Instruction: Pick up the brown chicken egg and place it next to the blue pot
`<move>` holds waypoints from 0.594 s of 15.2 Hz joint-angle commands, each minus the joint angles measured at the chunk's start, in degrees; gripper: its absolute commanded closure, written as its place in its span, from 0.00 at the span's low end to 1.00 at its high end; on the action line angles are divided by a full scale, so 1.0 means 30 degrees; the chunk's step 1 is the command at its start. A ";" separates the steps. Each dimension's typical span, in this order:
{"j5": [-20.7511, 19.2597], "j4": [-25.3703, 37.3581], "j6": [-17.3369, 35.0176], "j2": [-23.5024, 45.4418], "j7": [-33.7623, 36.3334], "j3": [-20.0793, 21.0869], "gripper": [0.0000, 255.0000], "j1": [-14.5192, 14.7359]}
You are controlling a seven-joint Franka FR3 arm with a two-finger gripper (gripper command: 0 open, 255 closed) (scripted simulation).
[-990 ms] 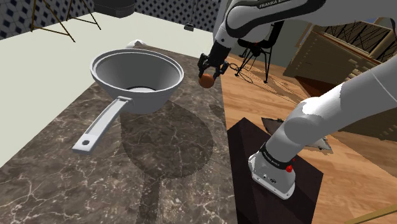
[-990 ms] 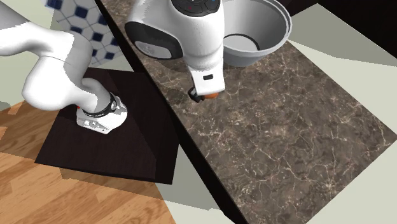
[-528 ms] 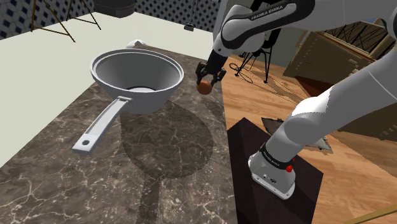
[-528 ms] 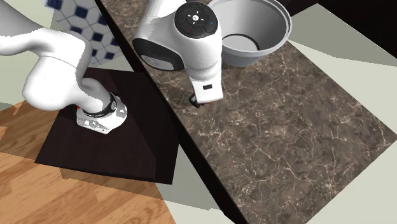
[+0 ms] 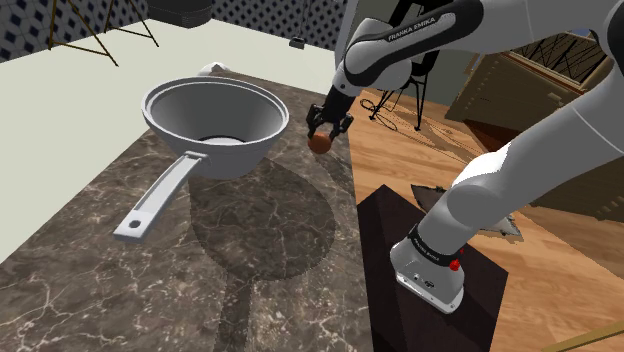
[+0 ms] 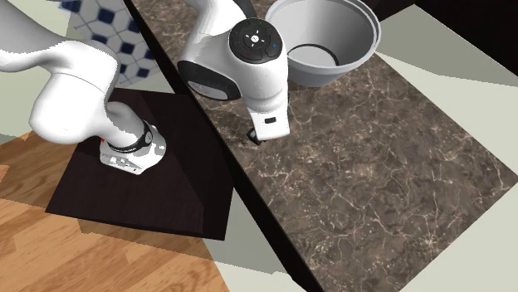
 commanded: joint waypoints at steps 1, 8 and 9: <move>0.0009 -0.0039 0.0008 0.0044 0.0006 0.0016 1.00 0.0017; -0.0003 -0.0026 -0.0041 0.0011 0.0013 0.0013 0.00 0.0013; 0.0009 -0.0039 0.0008 0.0044 0.0006 0.0015 0.00 0.0019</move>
